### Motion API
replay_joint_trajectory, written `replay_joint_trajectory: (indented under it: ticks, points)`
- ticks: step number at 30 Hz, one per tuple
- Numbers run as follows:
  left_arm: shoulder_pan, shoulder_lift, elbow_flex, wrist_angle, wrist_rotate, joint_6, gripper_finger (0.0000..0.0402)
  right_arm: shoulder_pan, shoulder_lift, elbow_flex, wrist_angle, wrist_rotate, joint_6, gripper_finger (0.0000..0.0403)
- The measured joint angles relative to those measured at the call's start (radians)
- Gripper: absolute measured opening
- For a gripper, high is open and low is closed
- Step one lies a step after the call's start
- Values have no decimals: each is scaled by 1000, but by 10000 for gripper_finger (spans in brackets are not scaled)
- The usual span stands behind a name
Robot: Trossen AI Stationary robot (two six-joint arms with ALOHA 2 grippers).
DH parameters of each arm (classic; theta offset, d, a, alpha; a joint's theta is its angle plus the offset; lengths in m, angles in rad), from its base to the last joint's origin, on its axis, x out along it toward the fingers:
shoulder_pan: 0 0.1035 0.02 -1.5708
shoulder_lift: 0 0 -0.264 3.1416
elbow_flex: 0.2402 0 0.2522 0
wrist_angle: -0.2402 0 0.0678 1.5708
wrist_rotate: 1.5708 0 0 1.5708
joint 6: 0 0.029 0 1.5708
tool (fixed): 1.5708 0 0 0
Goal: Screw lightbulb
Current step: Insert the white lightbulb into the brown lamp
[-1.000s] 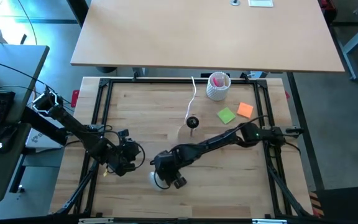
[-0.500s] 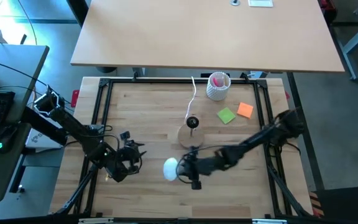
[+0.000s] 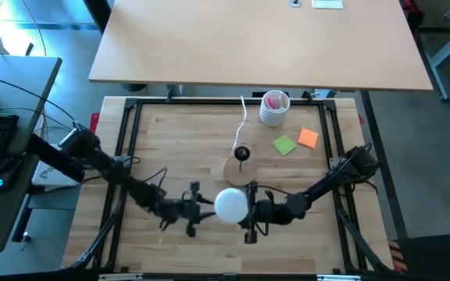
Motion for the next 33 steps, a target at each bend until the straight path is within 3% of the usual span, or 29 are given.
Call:
replay_joint_trajectory:
  ticks: [6,9,14,26,33]
  points:
    - [158,62,-178,669,346,-65,138,7,0,53,-33,-9,-51,135]
    - [173,84,-195,853,436,-68,138,7,1,60,-39,-7,-48,135]
    - [159,114,-136,858,456,34,138,-16,1,80,-46,-3,-36,135]
    - [156,114,-77,874,478,6,200,-33,1,130,-184,1,2,135]
    - [150,114,-76,912,485,3,202,-33,1,130,-196,8,3,135]
